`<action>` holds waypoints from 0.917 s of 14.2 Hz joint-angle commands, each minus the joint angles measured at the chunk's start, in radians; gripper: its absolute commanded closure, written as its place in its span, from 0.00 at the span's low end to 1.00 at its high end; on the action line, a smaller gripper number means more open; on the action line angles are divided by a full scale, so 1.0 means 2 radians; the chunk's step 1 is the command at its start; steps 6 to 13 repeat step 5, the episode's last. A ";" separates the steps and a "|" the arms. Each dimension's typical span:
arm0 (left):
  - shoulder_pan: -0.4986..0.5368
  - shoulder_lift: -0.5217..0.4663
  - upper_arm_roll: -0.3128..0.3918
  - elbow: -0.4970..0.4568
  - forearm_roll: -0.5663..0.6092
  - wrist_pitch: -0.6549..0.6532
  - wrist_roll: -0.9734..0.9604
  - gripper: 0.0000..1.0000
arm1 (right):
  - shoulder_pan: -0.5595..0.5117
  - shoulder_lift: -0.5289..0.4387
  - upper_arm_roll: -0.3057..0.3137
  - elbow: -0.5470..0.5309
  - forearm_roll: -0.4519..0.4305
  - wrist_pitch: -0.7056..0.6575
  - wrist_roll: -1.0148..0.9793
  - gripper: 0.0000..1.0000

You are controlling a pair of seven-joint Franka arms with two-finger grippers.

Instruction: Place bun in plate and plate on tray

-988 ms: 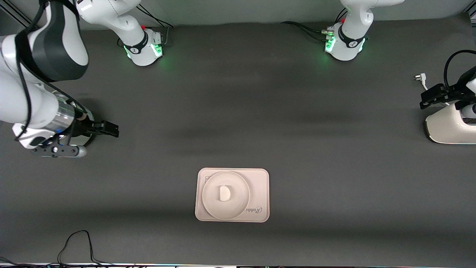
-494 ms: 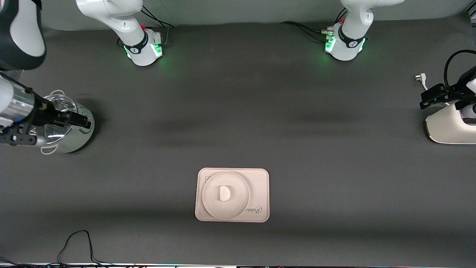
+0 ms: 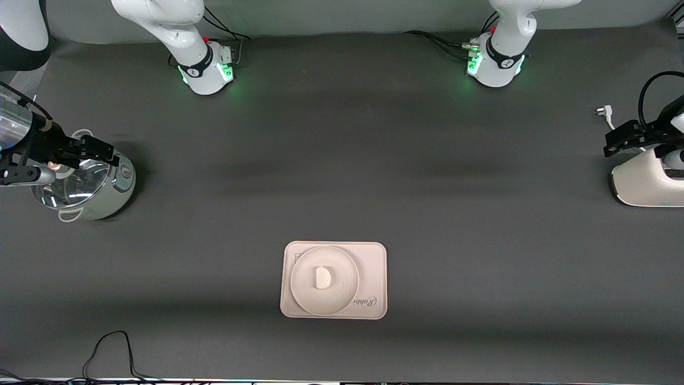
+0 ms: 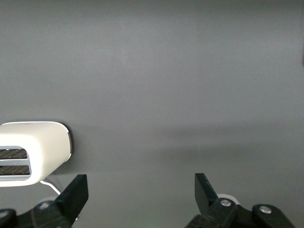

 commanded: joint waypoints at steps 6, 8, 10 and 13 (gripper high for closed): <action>0.001 0.000 0.001 0.007 0.001 -0.011 -0.008 0.00 | 0.025 -0.008 -0.015 -0.003 -0.005 0.001 0.030 0.00; 0.001 0.000 0.001 0.007 0.001 -0.011 -0.008 0.00 | 0.025 -0.008 -0.015 -0.003 -0.005 0.001 0.030 0.00; 0.001 0.000 0.001 0.007 0.001 -0.011 -0.008 0.00 | 0.025 -0.008 -0.015 -0.003 -0.005 0.001 0.030 0.00; 0.001 0.000 0.001 0.007 0.001 -0.011 -0.008 0.00 | 0.025 -0.008 -0.015 -0.003 -0.005 0.001 0.030 0.00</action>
